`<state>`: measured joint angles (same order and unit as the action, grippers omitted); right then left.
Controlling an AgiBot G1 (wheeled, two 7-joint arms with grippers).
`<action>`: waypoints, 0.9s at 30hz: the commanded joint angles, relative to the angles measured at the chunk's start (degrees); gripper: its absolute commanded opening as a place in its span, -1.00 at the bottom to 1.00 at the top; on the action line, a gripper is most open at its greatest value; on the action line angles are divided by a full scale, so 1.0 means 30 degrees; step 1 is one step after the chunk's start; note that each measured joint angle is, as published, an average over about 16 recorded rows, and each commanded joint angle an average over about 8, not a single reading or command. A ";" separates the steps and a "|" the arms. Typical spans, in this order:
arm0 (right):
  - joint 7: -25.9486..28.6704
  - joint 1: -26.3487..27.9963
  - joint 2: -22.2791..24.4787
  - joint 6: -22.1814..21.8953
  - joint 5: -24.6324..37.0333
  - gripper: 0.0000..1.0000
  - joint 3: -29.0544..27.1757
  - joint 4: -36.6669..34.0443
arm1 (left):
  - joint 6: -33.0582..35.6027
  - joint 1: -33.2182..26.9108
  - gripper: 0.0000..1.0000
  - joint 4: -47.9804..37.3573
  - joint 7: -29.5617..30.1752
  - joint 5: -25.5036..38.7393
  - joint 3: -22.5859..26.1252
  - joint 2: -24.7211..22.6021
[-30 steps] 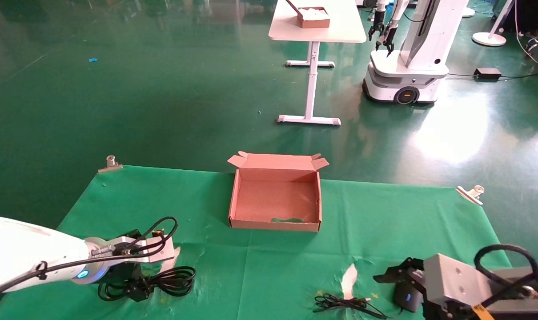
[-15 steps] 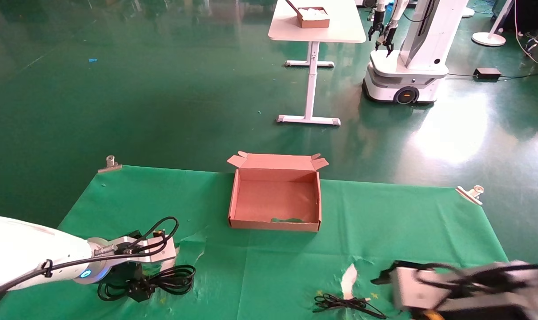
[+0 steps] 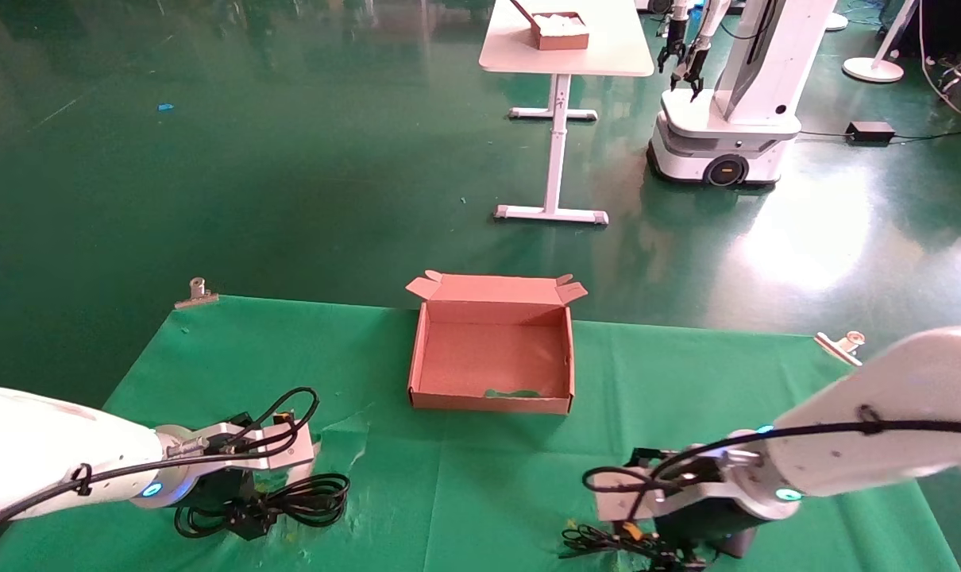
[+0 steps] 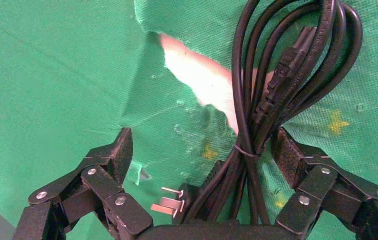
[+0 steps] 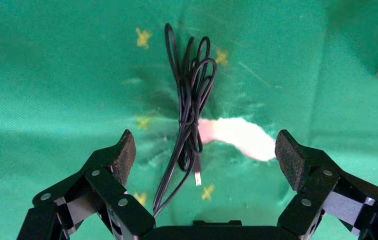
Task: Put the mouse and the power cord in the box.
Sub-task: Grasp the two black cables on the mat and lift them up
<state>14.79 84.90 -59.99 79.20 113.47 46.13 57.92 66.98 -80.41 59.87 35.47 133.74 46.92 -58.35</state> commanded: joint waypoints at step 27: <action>0.0098 0.0176 -0.1206 -0.0885 0.1091 -1.00 0.0480 -0.1908 | -0.0008 0.0003 -1.00 -0.0010 -0.0007 -0.0008 -0.0004 0.0002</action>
<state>15.08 85.43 -63.63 76.53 116.75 47.58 52.18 66.96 -80.40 59.84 35.45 133.72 46.90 -58.35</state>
